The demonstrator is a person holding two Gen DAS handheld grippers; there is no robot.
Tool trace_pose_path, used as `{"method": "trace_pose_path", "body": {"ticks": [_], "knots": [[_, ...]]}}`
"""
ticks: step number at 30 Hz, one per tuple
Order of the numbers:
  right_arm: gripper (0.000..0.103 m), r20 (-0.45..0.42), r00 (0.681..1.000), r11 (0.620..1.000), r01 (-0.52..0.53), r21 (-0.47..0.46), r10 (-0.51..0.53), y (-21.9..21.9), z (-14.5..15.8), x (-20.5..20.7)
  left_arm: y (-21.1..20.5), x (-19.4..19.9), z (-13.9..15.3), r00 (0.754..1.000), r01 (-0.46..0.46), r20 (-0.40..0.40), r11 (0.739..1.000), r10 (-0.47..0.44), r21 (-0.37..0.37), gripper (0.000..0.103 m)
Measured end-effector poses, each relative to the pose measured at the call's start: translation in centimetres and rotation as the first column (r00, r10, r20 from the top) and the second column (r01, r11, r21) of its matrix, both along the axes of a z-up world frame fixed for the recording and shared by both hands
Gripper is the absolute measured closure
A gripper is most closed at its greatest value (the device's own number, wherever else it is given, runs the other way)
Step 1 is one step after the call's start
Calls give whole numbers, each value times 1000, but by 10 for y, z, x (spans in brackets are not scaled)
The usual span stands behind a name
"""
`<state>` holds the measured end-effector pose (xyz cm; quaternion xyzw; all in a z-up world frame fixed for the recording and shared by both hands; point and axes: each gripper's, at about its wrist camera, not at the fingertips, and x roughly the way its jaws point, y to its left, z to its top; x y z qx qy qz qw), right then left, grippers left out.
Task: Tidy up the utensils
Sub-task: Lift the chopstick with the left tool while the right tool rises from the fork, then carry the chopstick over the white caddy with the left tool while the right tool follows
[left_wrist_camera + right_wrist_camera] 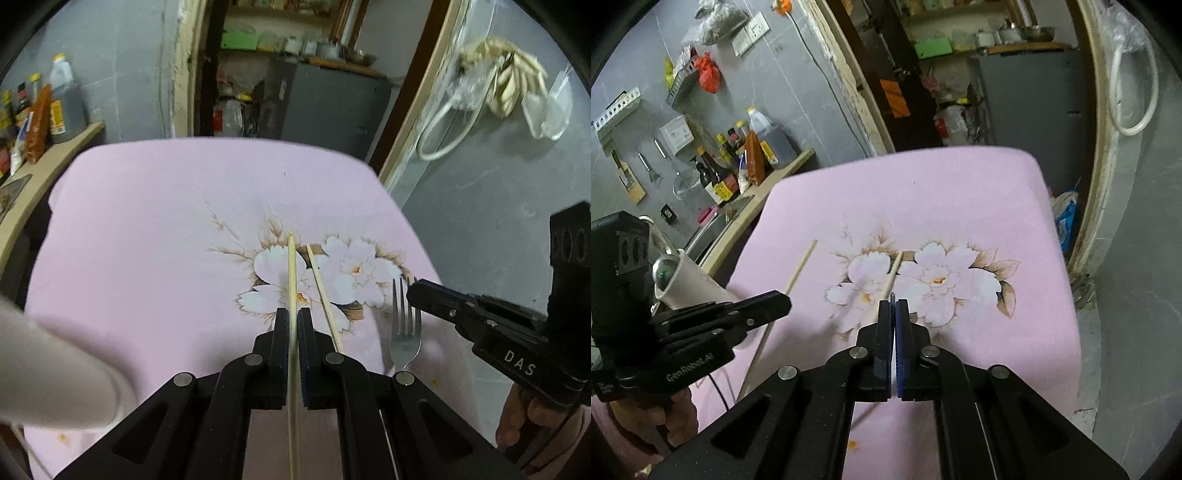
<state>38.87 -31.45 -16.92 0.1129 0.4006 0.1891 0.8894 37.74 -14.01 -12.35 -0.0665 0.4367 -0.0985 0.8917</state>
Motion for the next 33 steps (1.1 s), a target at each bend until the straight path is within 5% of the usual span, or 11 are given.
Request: {"method": "trace_pose_path", "body": {"ticks": [14,33], "knots": [[101,111,986,988,135,-72,-127,11,54,-65,38,-57,48,990,58,128,998,-53,-34,98],[101,180,969,977,190,-99,-170,58,89,-101,97,-117,71,977,96,200,991,-76,-92,98]]}}
